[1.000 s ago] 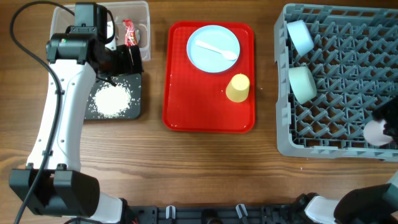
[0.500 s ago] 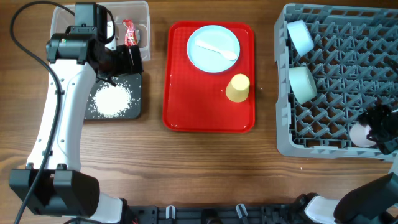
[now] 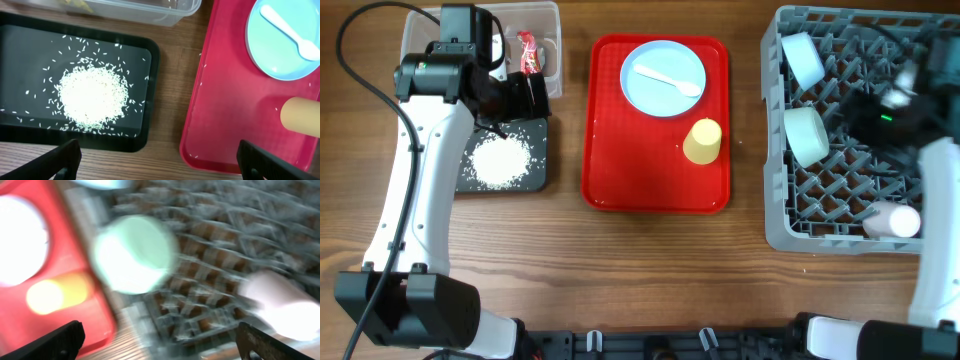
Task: Sort waste into correct bins and load items into the dishwasher rack
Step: 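Reach the right gripper to the yellow cup and grasp it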
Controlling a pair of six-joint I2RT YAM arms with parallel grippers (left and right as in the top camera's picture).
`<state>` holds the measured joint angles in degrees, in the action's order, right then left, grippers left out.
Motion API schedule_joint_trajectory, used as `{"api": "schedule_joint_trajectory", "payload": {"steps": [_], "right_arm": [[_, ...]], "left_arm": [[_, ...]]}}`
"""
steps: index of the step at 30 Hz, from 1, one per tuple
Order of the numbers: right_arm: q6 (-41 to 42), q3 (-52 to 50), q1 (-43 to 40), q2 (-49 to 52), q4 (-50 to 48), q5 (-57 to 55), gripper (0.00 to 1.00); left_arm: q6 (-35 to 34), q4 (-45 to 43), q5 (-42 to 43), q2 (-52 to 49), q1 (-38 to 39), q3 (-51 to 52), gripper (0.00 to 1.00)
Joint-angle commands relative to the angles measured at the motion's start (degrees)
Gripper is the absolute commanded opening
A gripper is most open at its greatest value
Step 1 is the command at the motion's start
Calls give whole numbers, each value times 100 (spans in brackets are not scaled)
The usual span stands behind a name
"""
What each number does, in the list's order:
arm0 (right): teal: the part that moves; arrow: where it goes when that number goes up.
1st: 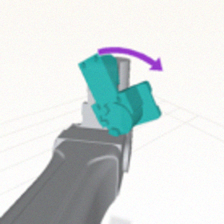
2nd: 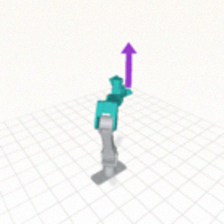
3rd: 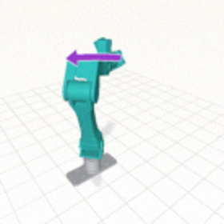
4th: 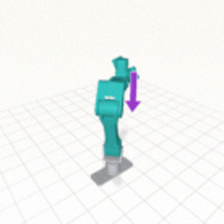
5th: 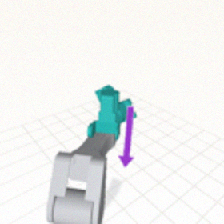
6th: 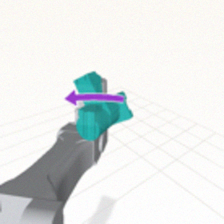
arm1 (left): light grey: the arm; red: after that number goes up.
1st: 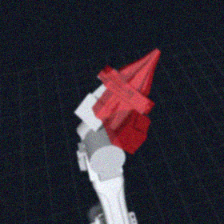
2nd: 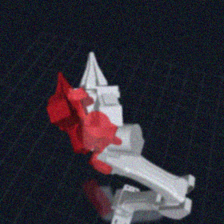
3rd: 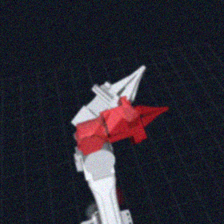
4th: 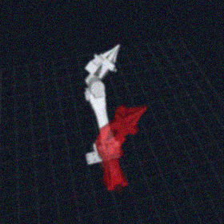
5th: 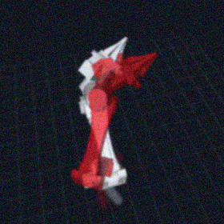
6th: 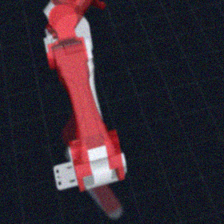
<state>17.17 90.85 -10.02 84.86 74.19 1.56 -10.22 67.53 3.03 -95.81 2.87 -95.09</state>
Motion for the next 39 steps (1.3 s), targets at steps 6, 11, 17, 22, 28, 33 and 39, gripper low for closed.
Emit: {"api": "schedule_joint_trajectory", "payload": {"steps": [6,11,17,22,28,33,39], "right_arm": [[621,1432,2634,2892,-330,-271,100],[529,1480,2747,3928,-737,-306,99],[529,1377,3029,3945,-828,-323,100],[549,951,3069,3945,-1036,-328,99],[549,835,3069,3945,-1143,-328,91],[551,529,3062,3945,-1305,-396,86],[531,529,3062,3943,-1141,-422,70]], "left_arm": [[-55,7,31,-63,-22,33,100],[-55,7,31,-63,-22,33,100],[-55,7,31,-63,-22,33,100],[-55,7,31,-63,-22,33,100],[-55,7,28,-63,-22,33,100],[-55,7,31,-63,-22,33,100],[-55,7,31,-63,-22,33,100]]}}
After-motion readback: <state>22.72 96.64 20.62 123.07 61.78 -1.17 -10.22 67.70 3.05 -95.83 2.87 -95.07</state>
